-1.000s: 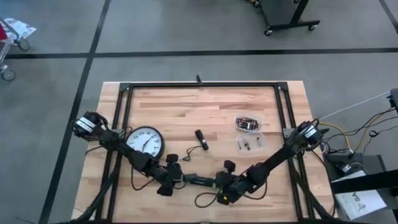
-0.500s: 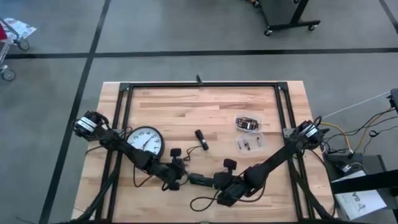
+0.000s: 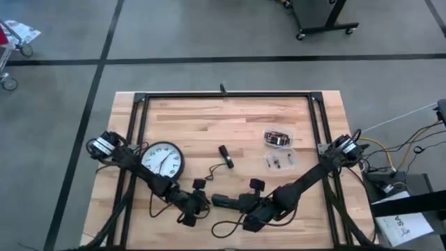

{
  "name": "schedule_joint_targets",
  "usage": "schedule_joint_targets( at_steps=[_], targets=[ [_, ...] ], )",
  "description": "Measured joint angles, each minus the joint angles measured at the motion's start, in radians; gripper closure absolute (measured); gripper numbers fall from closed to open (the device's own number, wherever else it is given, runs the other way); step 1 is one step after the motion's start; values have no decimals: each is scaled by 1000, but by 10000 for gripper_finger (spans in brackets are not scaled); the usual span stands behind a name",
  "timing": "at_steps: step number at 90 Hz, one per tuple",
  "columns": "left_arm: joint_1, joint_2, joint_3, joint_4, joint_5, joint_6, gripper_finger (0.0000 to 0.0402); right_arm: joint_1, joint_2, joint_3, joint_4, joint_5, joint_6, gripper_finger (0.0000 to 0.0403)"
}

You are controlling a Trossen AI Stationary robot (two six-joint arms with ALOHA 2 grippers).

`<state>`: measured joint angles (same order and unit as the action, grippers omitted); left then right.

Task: Insert battery
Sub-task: Remove the black cover of the remote’s battery compartment

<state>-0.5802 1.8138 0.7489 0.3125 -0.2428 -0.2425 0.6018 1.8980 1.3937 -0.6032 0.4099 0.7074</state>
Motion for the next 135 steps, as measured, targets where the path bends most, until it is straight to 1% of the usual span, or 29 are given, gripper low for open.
schedule_joint_targets(
  at_steps=[12,31,45,51,58,70,82,90,103,119,135],
  targets=[
    [23,4,21,0,-19,48,304,0,0,0,-5,-1,3,403],
    [70,-13,38,1,-27,159,304,-6,-3,8,-93,-17,68,403],
    [122,-12,39,-1,-29,166,304,-12,-3,7,-126,-75,107,403],
    [130,-11,39,-1,0,166,304,-13,-3,6,-125,-95,107,403],
    [132,-11,40,-1,25,165,304,-15,-3,6,-125,-97,107,403],
    [133,-11,40,0,25,166,304,-20,-3,6,-125,-96,106,403],
    [139,-6,40,6,-5,203,304,-27,-3,6,-124,-96,106,403],
    [165,0,40,10,-8,222,304,-29,-3,6,-121,-96,104,403],
    [237,5,40,11,64,247,304,-30,-3,5,-120,-96,103,403],
    [316,5,90,7,214,308,304,-33,-3,5,-118,-96,93,403],
    [317,5,166,-50,249,381,304,-33,-3,4,-117,-96,93,403]
  ],
)
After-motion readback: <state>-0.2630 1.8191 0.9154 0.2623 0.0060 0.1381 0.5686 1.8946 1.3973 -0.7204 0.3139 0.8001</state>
